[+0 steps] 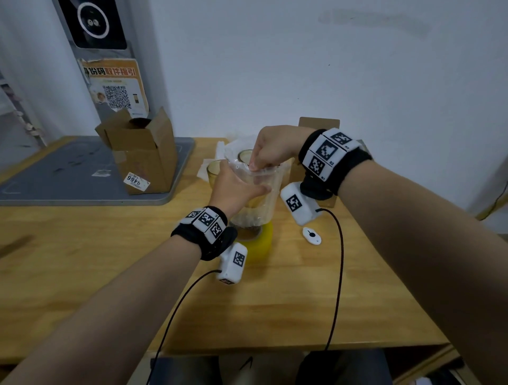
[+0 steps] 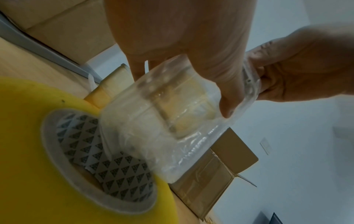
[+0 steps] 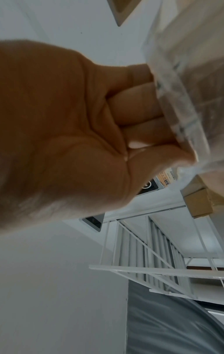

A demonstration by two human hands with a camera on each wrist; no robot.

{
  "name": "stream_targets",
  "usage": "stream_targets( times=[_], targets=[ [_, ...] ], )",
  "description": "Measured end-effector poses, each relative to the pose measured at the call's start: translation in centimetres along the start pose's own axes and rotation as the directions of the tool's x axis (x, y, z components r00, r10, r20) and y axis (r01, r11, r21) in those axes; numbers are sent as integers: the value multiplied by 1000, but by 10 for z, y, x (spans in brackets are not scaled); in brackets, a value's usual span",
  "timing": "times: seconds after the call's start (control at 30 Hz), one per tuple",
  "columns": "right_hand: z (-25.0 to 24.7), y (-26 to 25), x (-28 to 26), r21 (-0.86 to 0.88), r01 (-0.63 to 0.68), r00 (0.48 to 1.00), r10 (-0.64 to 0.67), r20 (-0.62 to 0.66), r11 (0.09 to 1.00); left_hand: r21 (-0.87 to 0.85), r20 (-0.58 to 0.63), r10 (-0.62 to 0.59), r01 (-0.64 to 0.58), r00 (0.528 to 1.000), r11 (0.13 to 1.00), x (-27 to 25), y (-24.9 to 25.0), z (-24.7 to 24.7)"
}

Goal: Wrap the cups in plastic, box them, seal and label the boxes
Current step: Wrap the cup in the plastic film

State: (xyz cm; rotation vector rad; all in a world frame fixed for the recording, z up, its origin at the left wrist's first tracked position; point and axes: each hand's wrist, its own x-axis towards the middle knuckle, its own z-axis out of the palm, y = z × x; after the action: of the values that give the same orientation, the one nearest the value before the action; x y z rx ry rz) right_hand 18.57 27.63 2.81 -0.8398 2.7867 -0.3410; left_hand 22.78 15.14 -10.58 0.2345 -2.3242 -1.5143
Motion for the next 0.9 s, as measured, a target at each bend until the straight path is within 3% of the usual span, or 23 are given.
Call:
stream_targets(
  times=[0.3,0.47,0.57,0.63,0.7,0.77,0.8,0.83,0.9],
  targets=[
    [8,-13,10,-97,-55,998,57,23,994,-100,-27,2,-5,1000,995,0,-5,4],
    [8,-4,8,15,-83,986,80,149,996,-79,21,20,-18,1000,997,1,-1,4],
    [9,0,5,48,-68,987,60,149,997,-53,52,17,-14,998,998,-1,4,1],
    [5,1,0,116,-25,998,18,61,993,-24,50,17,-16,999,1000,2,11,-6],
    [-4,0,-11,299,54,981,5,-193,953,9,24,18,-19,1000,1000,11,17,-19],
    [-15,5,-18,472,114,886,126,-447,874,-6,-9,14,-14,1000,1000,18,25,-34],
    [-20,10,-18,492,63,853,209,-478,868,-21,-29,7,-7,1000,1000,19,28,-41],
    [-21,15,-19,499,-52,857,295,-422,865,-33,-48,4,-6,999,999,17,31,-47],
    [-16,19,-25,570,-279,904,411,-115,773,-65,-54,40,-43,998,997,13,35,-53]
  ],
)
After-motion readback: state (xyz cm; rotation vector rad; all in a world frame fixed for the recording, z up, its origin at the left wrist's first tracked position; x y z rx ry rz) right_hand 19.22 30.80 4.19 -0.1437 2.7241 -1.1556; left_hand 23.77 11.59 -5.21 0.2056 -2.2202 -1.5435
